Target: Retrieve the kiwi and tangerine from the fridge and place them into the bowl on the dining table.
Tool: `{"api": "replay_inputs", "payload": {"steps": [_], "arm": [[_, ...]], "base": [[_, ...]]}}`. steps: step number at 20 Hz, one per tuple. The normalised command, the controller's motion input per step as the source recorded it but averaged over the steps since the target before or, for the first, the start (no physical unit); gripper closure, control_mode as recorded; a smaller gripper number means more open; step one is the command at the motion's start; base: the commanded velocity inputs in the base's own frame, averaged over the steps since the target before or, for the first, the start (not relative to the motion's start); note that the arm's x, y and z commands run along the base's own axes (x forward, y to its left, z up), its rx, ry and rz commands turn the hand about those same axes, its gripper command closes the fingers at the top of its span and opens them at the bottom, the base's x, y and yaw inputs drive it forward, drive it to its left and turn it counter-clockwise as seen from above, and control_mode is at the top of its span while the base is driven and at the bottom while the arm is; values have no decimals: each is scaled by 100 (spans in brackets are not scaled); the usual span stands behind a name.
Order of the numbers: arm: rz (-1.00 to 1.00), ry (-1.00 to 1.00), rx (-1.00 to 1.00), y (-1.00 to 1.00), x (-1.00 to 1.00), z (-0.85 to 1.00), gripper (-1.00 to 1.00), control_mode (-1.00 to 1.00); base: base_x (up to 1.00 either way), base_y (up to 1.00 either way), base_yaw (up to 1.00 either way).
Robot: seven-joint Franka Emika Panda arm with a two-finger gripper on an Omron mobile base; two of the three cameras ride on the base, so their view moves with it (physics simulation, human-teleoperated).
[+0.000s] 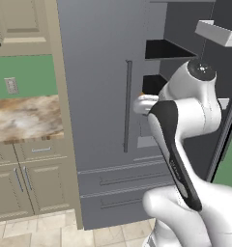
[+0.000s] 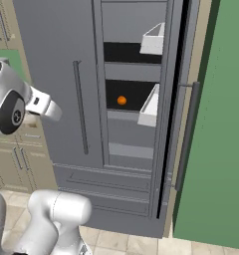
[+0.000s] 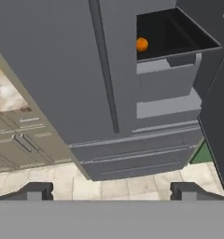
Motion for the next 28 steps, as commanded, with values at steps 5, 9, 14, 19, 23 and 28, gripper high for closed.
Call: {"api": "replay_inputs", "payload": {"steps": [5,9,14,19,23,28], "arm": [[0,-7,0,2,42,2,-100,-100],[-6,0,0,-3,58,2,-100,-100],[0,0,0,0,79,0,-100,-100],[8,-12,0,0,70,-13,-100,-100],[7,-15,0,0,69,-24,-100,-100],[3,-2,2,-1,75,-9,-100,-100]], "base": [[0,0,0],[0,0,0],[0,0,0],[0,0,0],[0,0,0],[0,0,0]]}}
